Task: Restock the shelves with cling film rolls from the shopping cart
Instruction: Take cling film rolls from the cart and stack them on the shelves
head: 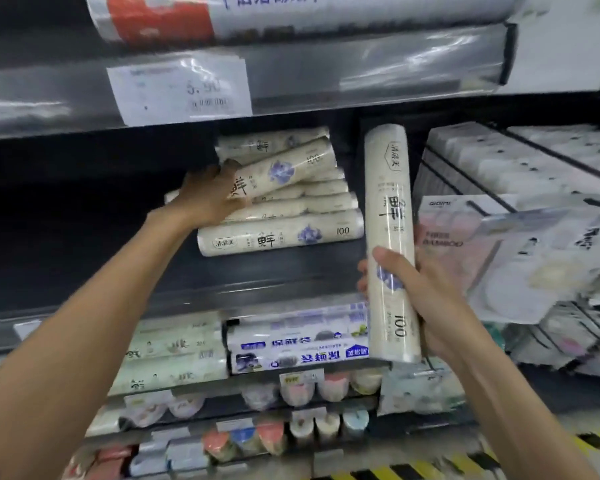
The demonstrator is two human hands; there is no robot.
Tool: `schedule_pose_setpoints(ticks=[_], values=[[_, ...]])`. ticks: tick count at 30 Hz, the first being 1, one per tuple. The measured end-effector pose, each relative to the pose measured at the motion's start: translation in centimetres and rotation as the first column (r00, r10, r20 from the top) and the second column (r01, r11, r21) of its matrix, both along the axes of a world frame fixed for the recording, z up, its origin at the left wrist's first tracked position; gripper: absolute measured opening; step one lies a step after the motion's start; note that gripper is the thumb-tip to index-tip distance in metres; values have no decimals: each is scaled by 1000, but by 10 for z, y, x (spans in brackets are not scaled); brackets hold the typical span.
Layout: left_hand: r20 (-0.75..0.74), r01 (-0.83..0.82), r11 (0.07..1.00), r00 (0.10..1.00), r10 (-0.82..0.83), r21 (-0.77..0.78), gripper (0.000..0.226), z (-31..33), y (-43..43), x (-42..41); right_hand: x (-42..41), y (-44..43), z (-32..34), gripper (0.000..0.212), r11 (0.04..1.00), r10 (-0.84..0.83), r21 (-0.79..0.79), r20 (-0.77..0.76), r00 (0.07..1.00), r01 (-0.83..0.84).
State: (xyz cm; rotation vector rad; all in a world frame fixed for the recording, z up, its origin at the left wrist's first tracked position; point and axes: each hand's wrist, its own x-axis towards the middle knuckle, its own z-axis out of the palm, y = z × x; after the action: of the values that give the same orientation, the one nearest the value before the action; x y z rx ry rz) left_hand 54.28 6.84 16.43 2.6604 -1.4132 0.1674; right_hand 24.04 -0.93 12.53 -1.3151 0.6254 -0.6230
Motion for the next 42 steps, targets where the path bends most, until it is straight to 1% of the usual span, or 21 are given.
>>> schedule_pose_setpoints(ticks=[2, 4, 7, 9, 12, 17, 20, 22, 27, 34, 40, 42], values=[[31, 3, 1000, 1000, -4, 16, 66, -4, -28, 26, 12, -9, 2, 21, 1000, 5, -5, 39, 999, -4], [71, -12, 999, 997, 10, 36, 61, -7, -55, 49, 22, -18, 3, 25, 999, 22, -29, 44, 999, -20], [74, -2, 999, 997, -2, 47, 58, -13, -89, 72, 31, -29, 2, 33, 998, 37, -61, 43, 998, -34], [62, 26, 1000, 998, -27, 12, 58, -17, -104, 80, 36, -34, 1, 37, 996, 50, -75, 42, 998, -46], [48, 77, 995, 996, -74, -56, 59, -20, -118, 84, 40, -38, 1, 42, 997, 59, -51, 45, 997, -56], [81, 91, 989, 993, -82, -115, 52, -15, -124, 98, 45, -43, 2, 47, 998, 60, -16, 26, 998, -60], [-4, 73, 984, 997, -75, -161, 53, -16, -124, 103, 49, -46, 3, 43, 999, 54, 1, 29, 998, -54], [-34, 29, 984, 999, -36, -177, 54, -17, -123, 103, 50, -46, 4, 39, 999, 54, 4, 27, 998, -54], [57, -13, 967, 998, 28, -253, 65, -22, -119, 100, 52, -45, 4, 37, 999, 48, 0, 36, 998, -48], [48, 1, 952, 999, 14, -306, 64, -25, -119, 105, 54, -43, 4, 37, 997, 75, 25, 38, 996, -76], [96, 9, 953, 995, 21, -303, 60, -31, -121, 107, 53, -42, 1, 47, 996, 67, 53, 39, 997, -69], [83, -5, 958, 996, 31, -287, 62, -32, -121, 109, 51, -41, 2, 50, 996, 57, 65, 34, 998, -59]])
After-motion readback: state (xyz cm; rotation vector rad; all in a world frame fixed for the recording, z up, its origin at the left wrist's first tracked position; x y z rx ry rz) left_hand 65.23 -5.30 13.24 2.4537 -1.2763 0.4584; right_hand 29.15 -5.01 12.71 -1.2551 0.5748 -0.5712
